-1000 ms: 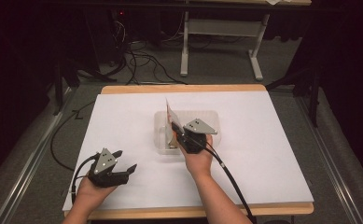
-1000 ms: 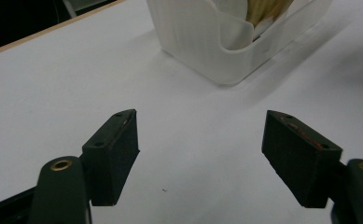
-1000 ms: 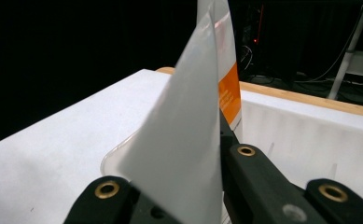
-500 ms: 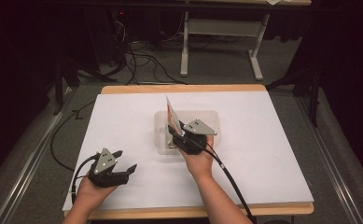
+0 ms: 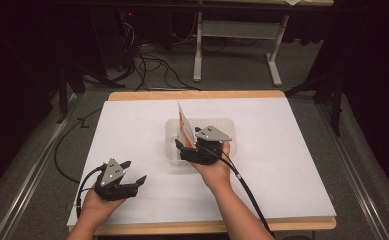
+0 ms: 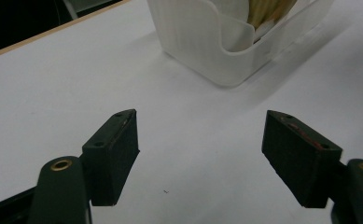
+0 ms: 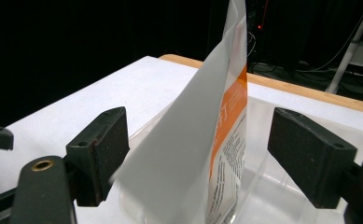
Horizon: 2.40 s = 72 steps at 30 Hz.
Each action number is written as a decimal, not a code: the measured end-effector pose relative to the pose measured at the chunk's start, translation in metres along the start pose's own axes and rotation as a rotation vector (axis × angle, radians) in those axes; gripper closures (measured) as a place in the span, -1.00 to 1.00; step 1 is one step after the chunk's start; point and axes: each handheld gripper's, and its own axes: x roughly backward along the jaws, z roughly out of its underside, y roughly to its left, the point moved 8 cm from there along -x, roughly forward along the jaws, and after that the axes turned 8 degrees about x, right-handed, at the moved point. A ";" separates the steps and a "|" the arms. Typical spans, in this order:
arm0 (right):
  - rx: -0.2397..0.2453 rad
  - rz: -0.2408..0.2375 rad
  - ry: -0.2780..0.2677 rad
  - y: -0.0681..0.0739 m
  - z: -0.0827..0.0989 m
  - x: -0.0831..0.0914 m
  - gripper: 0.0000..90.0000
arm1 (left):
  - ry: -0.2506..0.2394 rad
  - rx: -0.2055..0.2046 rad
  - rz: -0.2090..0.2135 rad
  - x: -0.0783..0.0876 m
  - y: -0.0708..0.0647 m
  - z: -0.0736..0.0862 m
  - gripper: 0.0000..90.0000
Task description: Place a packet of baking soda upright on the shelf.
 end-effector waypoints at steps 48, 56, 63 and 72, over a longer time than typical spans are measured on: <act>-0.096 0.232 0.135 -0.139 0.125 0.183 -0.37 | 0.035 0.019 0.004 -0.006 -0.004 0.006 -0.39; -0.031 0.141 0.136 -0.115 0.118 0.167 -0.37 | 0.040 0.017 0.002 -0.008 -0.005 0.006 -0.39; -0.048 0.144 0.140 -0.118 0.120 0.167 -0.38 | 0.033 0.020 0.002 -0.006 -0.004 0.005 -0.39; -0.072 0.151 0.139 -0.122 0.122 0.169 -0.39 | 0.029 0.019 0.002 -0.005 -0.004 0.005 -0.39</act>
